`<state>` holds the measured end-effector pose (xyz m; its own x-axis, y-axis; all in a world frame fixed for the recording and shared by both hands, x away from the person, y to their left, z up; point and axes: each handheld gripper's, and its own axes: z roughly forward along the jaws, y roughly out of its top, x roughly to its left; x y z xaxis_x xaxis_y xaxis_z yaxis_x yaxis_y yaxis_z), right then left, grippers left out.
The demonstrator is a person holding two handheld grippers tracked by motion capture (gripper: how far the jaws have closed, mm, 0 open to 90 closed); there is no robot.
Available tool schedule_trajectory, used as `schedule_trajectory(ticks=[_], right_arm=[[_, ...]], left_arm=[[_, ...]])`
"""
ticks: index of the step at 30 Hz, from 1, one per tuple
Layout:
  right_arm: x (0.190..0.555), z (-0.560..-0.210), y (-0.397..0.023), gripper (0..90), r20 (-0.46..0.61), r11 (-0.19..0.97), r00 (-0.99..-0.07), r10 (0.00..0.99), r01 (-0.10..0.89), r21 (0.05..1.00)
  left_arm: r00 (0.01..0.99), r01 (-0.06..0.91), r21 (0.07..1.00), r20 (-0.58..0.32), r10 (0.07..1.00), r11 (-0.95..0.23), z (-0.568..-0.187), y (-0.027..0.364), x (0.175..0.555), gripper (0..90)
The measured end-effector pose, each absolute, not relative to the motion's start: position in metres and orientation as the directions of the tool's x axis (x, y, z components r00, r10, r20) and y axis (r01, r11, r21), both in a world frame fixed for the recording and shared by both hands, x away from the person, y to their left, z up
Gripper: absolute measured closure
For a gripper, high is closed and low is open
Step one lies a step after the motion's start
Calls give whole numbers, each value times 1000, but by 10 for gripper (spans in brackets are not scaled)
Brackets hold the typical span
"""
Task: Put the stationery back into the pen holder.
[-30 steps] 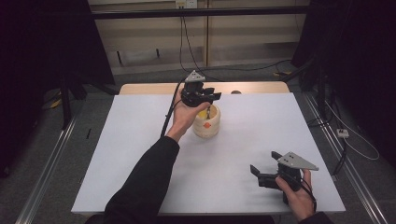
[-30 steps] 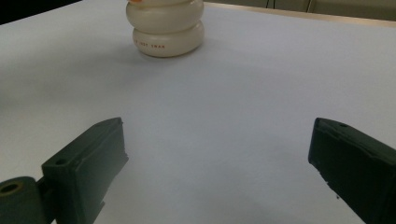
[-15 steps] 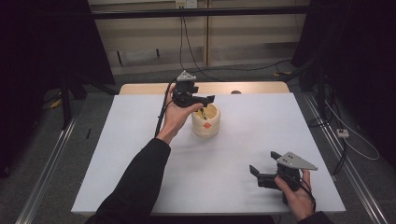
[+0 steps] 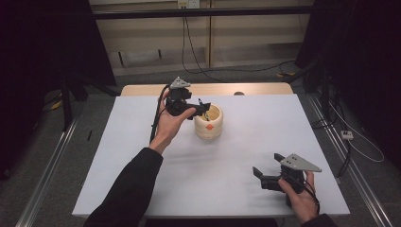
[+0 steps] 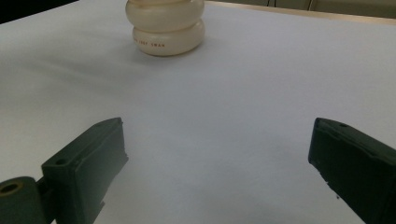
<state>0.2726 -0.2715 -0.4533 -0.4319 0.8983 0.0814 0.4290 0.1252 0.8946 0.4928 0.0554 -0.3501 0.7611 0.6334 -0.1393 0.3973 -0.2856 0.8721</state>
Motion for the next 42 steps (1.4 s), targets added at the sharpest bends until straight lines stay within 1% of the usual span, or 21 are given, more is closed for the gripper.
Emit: schedule_trajectory(ticks=[6, 16, 20, 24, 35, 42], right_arm=[[273, -453, -272, 39, 82, 124, -427, 900, 433, 893], [273, -453, -270, 39, 75, 128, -425, 902, 429, 894], [272, -453, -271, 39, 74, 129, -424, 902, 430, 894], [272, -452, -271, 39, 74, 128, -423, 903, 429, 894], [272, -452, -270, 39, 72, 132, -426, 902, 429, 893], [272, -452, -270, 39, 71, 133, -426, 902, 429, 893]], left_arm=[[779, 382, 876, -134, 613, -294, -348, 59, 481, 83], [803, 333, 889, -93, 589, -315, -343, 75, 455, 58], [805, 337, 885, -94, 585, -320, -346, 83, 447, 57], [793, 379, 873, -135, 594, -308, -354, 93, 438, 56], [765, 402, 852, -111, 634, -336, -371, 116, 414, 61], [770, 390, 850, -89, 632, -355, -376, 132, 399, 61]])
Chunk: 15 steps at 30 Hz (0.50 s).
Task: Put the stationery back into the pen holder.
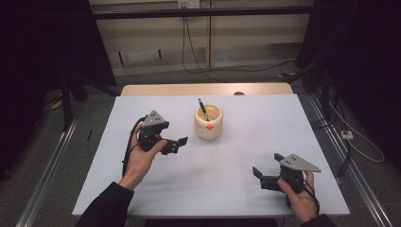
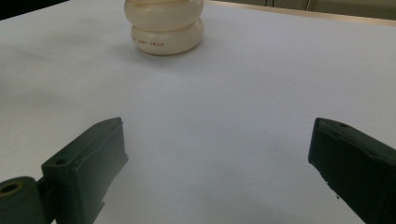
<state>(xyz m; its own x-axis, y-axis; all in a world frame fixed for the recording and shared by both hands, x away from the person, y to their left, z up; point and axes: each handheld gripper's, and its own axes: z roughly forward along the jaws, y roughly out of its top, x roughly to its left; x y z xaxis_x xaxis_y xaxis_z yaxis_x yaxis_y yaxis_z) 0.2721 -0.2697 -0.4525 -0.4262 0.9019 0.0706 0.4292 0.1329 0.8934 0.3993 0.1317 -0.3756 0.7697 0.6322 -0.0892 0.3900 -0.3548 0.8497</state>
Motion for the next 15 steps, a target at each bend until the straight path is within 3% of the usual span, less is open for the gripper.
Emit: schedule_trajectory(ticks=[15], right_arm=[[272, -452, -269, 39, 68, 134, -423, 904, 431, 892]], left_arm=[[735, 400, 842, -58, 675, -363, -398, 161, 363, 63]])
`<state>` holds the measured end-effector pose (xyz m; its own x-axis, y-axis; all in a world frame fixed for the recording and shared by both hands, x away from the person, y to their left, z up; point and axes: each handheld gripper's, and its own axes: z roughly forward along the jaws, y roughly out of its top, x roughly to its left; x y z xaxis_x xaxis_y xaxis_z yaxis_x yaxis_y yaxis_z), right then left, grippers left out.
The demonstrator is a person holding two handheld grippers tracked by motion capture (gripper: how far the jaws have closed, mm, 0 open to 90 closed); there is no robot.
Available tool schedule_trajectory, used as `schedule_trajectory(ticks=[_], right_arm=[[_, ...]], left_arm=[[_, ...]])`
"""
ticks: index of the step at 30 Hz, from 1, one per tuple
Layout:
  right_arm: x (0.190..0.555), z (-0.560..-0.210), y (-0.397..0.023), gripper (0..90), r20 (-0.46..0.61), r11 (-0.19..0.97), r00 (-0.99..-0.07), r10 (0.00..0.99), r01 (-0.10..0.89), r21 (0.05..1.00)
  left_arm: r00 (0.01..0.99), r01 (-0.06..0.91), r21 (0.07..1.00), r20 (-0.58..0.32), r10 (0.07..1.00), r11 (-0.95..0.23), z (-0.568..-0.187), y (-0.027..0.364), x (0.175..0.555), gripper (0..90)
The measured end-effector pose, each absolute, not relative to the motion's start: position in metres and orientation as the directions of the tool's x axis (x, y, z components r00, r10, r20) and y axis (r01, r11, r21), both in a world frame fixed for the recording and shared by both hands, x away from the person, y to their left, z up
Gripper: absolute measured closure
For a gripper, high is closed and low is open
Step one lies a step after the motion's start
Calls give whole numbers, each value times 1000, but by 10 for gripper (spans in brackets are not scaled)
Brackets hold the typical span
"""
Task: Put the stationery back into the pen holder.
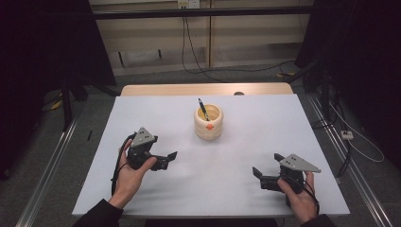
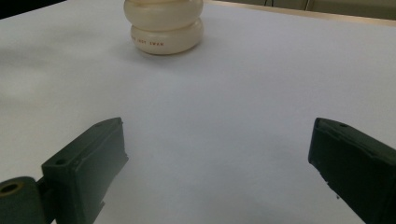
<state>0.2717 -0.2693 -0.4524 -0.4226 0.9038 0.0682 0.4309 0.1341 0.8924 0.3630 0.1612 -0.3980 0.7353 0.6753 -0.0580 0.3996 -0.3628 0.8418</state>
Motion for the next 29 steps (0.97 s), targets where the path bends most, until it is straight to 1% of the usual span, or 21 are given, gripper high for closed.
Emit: schedule_trajectory(ticks=[6, 9, 16, 19, 21, 23, 29], right_arm=[[271, -452, -269, 39, 66, 136, -423, 904, 431, 892], [271, -452, -270, 39, 66, 136, -423, 904, 430, 893], [271, -452, -270, 39, 64, 136, -421, 905, 429, 893], [271, -452, -271, 39, 63, 136, -420, 906, 428, 894], [271, -453, -271, 39, 63, 136, -420, 905, 429, 893], [271, -453, -271, 39, 63, 136, -419, 906, 428, 893], [271, -453, -271, 39, 64, 136, -417, 907, 432, 892]], left_arm=[[715, 401, 853, -63, 697, -334, -402, 170, 350, 63], [703, 416, 855, -86, 706, -310, -408, 171, 343, 63], [699, 399, 868, -77, 711, -297, -418, 177, 330, 63], [685, 406, 867, -80, 724, -288, -422, 180, 331, 63], [674, 434, 859, -110, 731, -272, -426, 181, 332, 63], [675, 443, 855, -118, 729, -271, -428, 182, 332, 63], [667, 442, 857, -119, 735, -263, -428, 183, 334, 64]])
